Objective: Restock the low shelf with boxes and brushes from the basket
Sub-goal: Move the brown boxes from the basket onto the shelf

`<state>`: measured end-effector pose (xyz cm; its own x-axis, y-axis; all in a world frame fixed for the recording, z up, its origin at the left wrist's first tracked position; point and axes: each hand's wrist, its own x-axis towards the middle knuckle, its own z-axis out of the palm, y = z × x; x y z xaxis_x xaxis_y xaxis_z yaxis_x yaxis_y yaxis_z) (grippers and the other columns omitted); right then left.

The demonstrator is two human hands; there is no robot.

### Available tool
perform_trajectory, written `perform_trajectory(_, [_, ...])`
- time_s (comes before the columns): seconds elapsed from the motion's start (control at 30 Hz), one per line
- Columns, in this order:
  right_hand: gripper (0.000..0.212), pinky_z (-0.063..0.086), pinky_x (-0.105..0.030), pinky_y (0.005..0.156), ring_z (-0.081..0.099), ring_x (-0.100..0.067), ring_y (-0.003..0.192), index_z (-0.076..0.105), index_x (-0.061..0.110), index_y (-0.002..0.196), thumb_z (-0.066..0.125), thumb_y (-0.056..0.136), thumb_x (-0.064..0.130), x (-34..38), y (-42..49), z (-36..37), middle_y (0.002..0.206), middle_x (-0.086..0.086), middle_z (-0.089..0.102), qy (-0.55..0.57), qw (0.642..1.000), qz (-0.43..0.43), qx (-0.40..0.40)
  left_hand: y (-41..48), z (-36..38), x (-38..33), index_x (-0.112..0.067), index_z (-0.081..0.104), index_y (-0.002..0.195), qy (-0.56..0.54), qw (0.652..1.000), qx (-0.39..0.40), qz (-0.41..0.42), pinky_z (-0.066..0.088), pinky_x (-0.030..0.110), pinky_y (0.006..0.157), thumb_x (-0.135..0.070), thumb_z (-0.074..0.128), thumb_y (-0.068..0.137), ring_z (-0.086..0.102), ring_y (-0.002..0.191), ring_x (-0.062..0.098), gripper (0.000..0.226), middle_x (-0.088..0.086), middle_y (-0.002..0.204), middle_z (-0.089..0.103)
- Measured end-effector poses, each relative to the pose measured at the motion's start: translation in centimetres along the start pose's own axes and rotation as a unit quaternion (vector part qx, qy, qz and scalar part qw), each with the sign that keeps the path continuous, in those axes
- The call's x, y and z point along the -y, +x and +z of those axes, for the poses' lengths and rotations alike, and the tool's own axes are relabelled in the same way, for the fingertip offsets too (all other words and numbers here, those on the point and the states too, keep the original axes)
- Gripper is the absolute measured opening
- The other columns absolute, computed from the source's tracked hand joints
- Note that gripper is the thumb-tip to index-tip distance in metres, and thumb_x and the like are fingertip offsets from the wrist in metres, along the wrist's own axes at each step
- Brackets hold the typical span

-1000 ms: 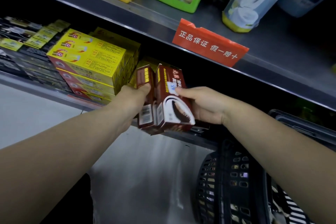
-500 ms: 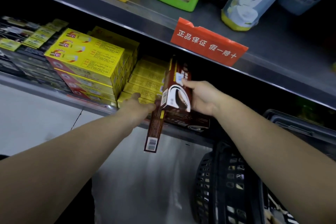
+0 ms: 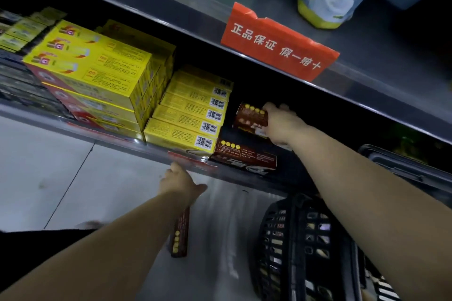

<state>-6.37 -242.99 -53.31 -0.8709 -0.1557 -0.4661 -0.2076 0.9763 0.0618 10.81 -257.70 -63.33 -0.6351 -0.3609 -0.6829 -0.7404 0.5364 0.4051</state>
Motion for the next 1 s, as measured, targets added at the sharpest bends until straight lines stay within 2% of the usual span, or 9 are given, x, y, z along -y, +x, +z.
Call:
perform_trajectory(0.13, [0.053,0.045,-0.042,0.092,0.046,-0.030,0.113,0.040,0.033,0.132,0.064,0.086,0.026,0.4,0.7,2.4,0.130,-0.009,0.038,-0.009,0.997,-0.032,0.076,1.1,2.7,2.1,-0.011,0.032,0.134,0.039,0.997,0.064,0.030,0.041,0.039,0.098,-0.045,0.071,0.076,0.043,0.121,0.033,0.078,0.013,0.134,0.040])
perform_trajectory(0.27, [0.047,0.038,-0.031,0.078,0.049,-0.025,0.114,0.037,0.033,0.138,0.050,0.095,0.020,0.6,1.4,3.7,0.135,-0.005,0.042,-0.006,0.989,-0.091,0.115,1.5,6.0,4.3,-0.020,0.015,0.145,0.056,0.996,0.066,0.003,0.038,0.041,0.100,-0.043,0.074,0.074,0.037,0.126,0.036,0.095,0.013,0.145,0.022])
perform_trajectory(0.43, [0.071,0.042,-0.033,0.096,0.047,-0.024,0.123,0.026,0.029,0.146,0.063,0.088,0.013,0.3,1.5,3.5,0.142,-0.004,0.043,0.025,0.983,-0.103,0.148,1.8,8.5,6.0,-0.030,-0.010,0.149,0.050,0.995,0.083,-0.008,0.044,0.041,0.093,-0.036,0.071,0.078,0.046,0.119,0.037,0.108,0.012,0.138,0.029])
perform_trajectory(0.57, [0.079,0.039,-0.032,0.098,0.043,-0.022,0.129,0.021,0.025,0.148,0.063,0.085,0.003,0.2,1.5,3.7,0.146,-0.002,0.040,0.059,0.979,-0.107,0.160,1.7,9.7,5.7,-0.030,-0.017,0.147,0.042,0.997,0.055,-0.028,0.046,0.043,0.093,-0.016,0.057,0.087,0.052,0.112,0.036,0.096,0.013,0.134,0.037])
perform_trajectory(0.7, [0.079,0.039,-0.031,0.100,0.042,-0.021,0.131,0.019,0.025,0.148,0.062,0.086,0.004,0.0,1.3,3.6,0.148,-0.002,0.038,0.086,0.979,-0.100,0.154,1.5,9.4,5.0,-0.023,-0.006,0.150,-0.079,0.995,0.044,-0.042,0.045,0.045,0.094,-0.011,0.058,0.082,0.050,0.117,0.040,0.094,0.015,0.137,0.043])
perform_trajectory(0.77, [0.079,0.040,-0.032,0.098,0.045,-0.025,0.127,0.019,0.021,0.148,0.066,0.086,0.016,-0.4,1.2,3.2,0.145,-0.007,0.041,0.047,0.988,-0.051,0.137,0.7,8.1,3.9,-0.013,0.021,0.143,-0.137,0.988,0.057,-0.035,0.045,0.036,0.087,-0.007,0.063,0.077,0.053,0.112,0.036,0.079,0.017,0.130,0.052])
perform_trajectory(0.83, [0.068,0.042,-0.031,0.093,0.052,-0.025,0.115,0.030,0.011,0.144,0.064,0.087,0.028,-1.0,0.9,2.7,0.135,-0.010,0.049,-0.054,0.986,0.003,0.160,-0.6,5.7,2.3,-0.007,0.043,0.122,-0.139,0.987,0.086,-0.010,0.044,0.030,0.076,-0.002,0.064,0.073,0.055,0.097,0.029,0.054,0.015,0.114,0.060])
perform_trajectory(0.93, [0.044,0.044,-0.029,0.073,0.054,-0.020,0.087,0.049,0.006,0.128,0.059,0.091,0.028,-1.4,0.0,2.5,0.108,-0.008,0.059,-0.102,0.967,0.017,0.235,-2.9,1.4,-0.1,-0.010,0.046,0.121,-0.152,0.978,0.141,0.038,0.050,0.033,0.078,0.006,0.066,0.072,0.058,0.096,0.028,0.056,0.012,0.104,0.062])
perform_trajectory(1.0, [0.038,0.043,-0.031,0.073,0.051,-0.020,0.088,0.052,0.006,0.125,0.057,0.092,0.024,-1.3,-0.4,2.4,0.105,-0.007,0.057,-0.088,0.970,-0.003,0.228,-4.6,-1.9,-1.4,-0.015,0.046,0.125,-0.201,0.962,0.171,0.069,0.051,0.035,0.079,0.012,0.066,0.071,0.060,0.098,0.029,0.064,0.011,0.103,0.065])
